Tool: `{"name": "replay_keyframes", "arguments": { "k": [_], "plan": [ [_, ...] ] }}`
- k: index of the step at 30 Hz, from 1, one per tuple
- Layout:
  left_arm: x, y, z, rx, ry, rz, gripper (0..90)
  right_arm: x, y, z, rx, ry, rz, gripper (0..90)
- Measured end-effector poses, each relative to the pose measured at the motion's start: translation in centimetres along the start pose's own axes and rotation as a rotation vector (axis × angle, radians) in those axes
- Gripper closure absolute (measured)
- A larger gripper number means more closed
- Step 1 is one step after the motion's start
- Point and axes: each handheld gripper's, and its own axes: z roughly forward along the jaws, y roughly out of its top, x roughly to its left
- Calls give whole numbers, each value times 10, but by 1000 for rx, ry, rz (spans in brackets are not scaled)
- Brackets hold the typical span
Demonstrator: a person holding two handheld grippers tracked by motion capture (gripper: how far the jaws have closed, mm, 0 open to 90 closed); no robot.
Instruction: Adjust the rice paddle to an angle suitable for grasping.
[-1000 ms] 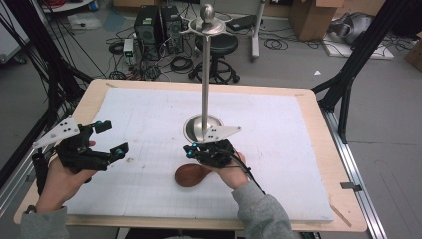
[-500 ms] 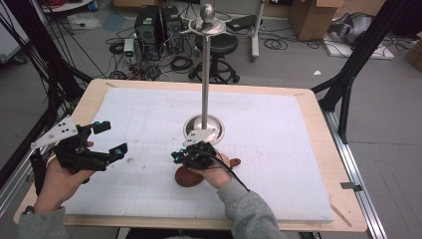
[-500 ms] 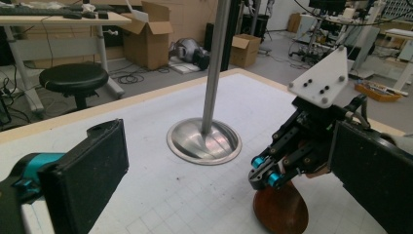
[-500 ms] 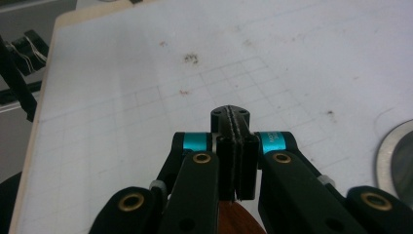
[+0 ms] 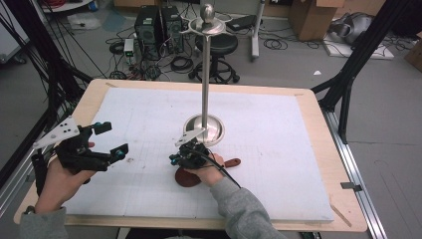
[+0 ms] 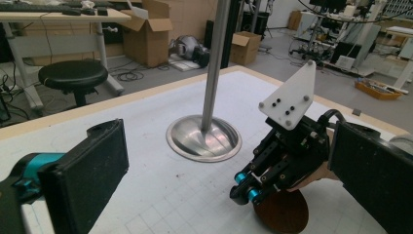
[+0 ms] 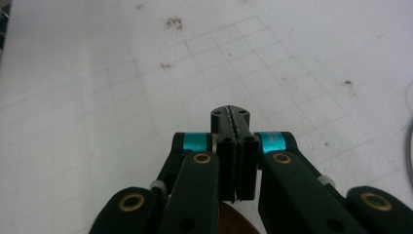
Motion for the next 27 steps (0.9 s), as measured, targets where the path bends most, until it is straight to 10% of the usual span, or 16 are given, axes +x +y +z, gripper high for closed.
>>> {"name": "replay_keyframes", "arguments": {
  "k": [27],
  "plan": [
    [2, -7, 4, 34, 1, -14, 18, -1, -2, 11, 129, -13, -20, 900]
  ]
}}
